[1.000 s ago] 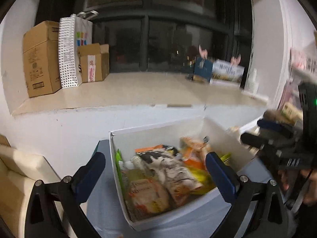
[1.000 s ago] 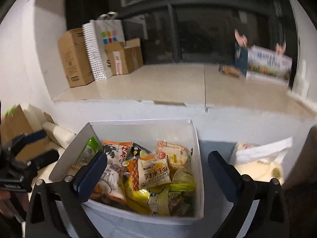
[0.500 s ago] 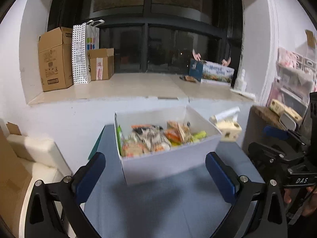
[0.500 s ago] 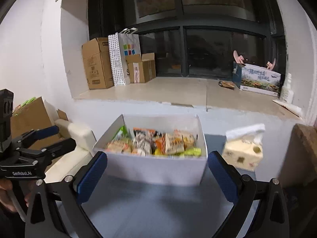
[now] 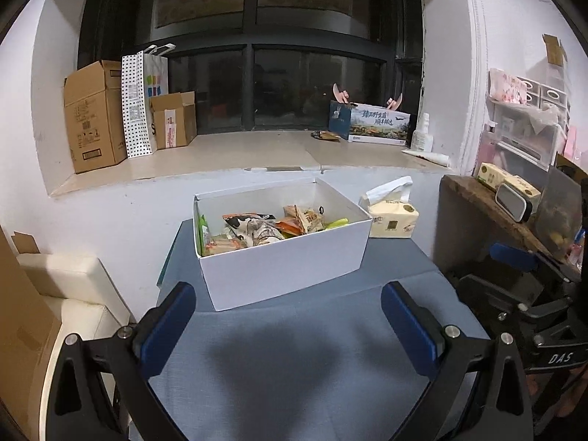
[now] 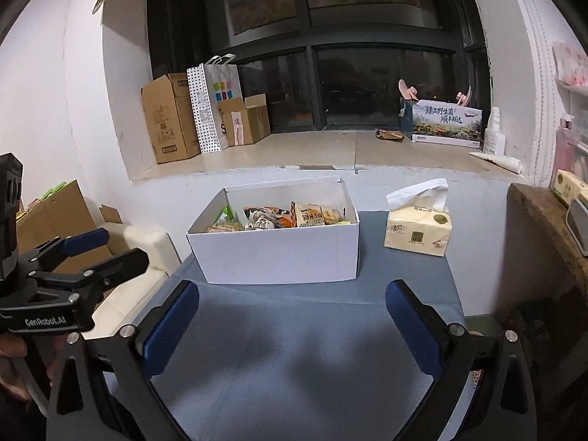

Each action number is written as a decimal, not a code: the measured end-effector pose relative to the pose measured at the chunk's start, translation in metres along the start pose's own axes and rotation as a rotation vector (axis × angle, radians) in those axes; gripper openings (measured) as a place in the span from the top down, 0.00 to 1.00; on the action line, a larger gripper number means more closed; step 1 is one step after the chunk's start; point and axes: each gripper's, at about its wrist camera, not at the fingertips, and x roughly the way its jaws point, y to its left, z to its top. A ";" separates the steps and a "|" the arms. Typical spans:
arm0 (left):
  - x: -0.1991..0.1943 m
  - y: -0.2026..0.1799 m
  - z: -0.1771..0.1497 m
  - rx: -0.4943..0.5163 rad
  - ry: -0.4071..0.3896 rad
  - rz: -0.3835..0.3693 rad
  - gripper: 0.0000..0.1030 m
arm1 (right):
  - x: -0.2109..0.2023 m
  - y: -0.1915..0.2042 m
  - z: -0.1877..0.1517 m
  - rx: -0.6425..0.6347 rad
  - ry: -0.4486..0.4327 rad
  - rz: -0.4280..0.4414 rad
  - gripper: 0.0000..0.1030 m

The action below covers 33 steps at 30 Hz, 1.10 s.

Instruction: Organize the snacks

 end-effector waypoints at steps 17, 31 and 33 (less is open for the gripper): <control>-0.004 0.006 0.001 -0.015 0.000 -0.010 0.00 | 0.000 0.001 0.000 -0.003 0.007 -0.019 0.00; -0.005 0.005 0.002 -0.010 -0.002 -0.012 0.00 | -0.001 0.000 0.000 -0.003 0.007 -0.018 0.00; -0.005 0.004 0.002 -0.012 -0.001 -0.009 0.00 | -0.001 0.001 0.000 -0.005 0.007 -0.019 0.00</control>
